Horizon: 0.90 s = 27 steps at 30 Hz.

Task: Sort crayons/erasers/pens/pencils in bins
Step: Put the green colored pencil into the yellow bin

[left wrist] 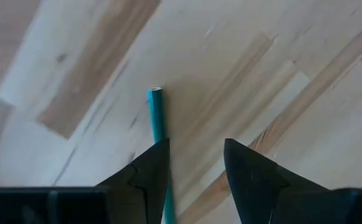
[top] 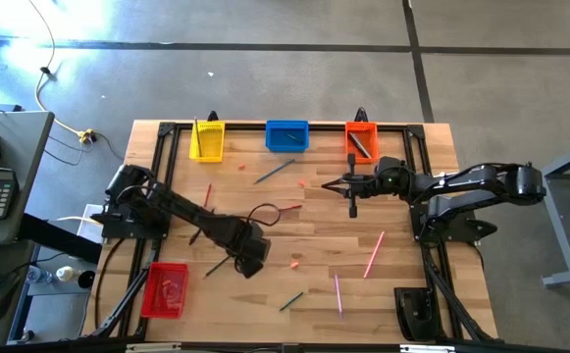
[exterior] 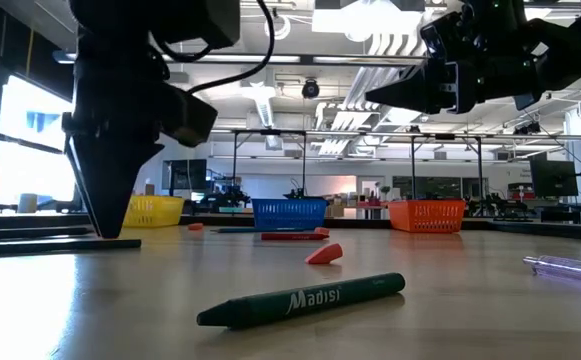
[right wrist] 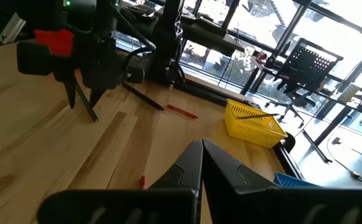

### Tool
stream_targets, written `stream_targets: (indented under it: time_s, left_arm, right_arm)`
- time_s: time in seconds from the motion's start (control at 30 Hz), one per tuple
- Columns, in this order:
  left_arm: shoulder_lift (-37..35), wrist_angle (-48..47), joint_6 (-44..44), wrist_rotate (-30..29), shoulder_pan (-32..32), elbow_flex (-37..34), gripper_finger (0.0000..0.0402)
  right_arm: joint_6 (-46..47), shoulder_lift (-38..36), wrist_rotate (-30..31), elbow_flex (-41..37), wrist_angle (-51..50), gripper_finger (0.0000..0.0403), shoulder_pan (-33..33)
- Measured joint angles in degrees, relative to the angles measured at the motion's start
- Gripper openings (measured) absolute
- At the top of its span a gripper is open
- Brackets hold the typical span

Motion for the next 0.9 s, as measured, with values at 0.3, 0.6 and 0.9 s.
stream_targets:
  time_s: [0.3, 0.6, 0.9]
  left_arm:
    - [0.0, 0.4, -0.1, -1.1, 0.2, -1.0, 0.0126]
    - [-0.5, -5.5, -10.9, 3.3, 0.2, 1.6, 0.0132]
    - [-0.5, -6.1, -19.0, 3.0, -1.8, -1.3, 0.016]
  right_arm:
    - [0.0, 0.0, 0.0, 0.0, 0.0, 0.0, 0.0]
    - [0.0, 0.0, 0.0, 0.0, -0.1, 0.0, 0.0]
    - [0.1, 0.0, 0.0, 0.0, -0.1, 0.0, 0.0]
